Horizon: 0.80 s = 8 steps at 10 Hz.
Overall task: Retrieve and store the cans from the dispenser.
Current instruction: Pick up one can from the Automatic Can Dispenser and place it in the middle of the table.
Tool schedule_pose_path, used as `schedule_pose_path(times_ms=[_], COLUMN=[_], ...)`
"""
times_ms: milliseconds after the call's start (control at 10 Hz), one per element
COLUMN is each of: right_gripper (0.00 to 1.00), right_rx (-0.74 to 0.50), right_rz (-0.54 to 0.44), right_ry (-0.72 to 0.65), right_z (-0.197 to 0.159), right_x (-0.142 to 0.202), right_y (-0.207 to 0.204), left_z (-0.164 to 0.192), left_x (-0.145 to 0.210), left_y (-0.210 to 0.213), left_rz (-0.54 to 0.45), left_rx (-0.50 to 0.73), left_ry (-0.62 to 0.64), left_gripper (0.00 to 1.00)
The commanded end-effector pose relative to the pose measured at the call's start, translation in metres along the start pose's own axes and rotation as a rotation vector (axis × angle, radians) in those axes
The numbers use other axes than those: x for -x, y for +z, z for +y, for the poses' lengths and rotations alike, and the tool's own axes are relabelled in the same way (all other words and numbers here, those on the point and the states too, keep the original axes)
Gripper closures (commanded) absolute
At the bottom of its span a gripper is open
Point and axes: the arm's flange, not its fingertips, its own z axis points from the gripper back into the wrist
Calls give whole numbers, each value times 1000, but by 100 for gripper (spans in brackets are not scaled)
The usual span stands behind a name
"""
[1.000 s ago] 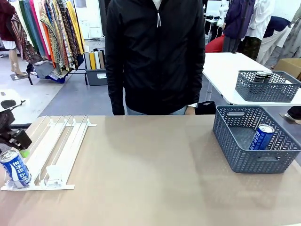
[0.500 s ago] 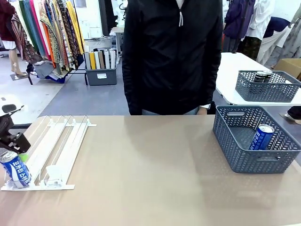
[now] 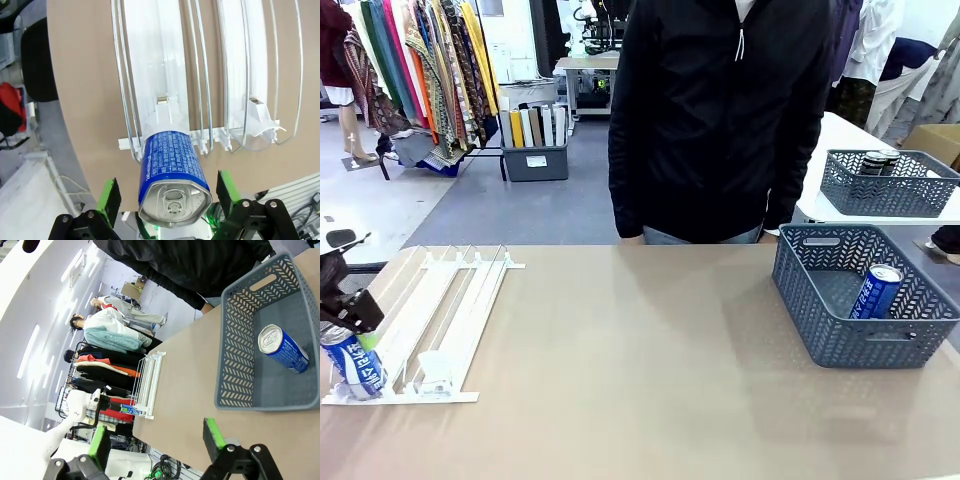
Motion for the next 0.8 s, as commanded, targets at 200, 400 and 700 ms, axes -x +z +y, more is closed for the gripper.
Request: schedule_pose_path(times_ms=[200,400,700], right_gripper=[0,0,0], right_rx=[-12,-12,-12], right_rz=[0,0,0], right_ry=[5,5,5], right_z=[2,2,2], right_x=[0,0,0], right_y=[1,1,1], left_z=[-1,-1,-4], left_x=[26,26,25], left_y=[-21,-21,-17], left_rz=[14,21,9], left_rx=[-28,-29,-25], left_ry=[1,1,-14], left_gripper=[100,100,100])
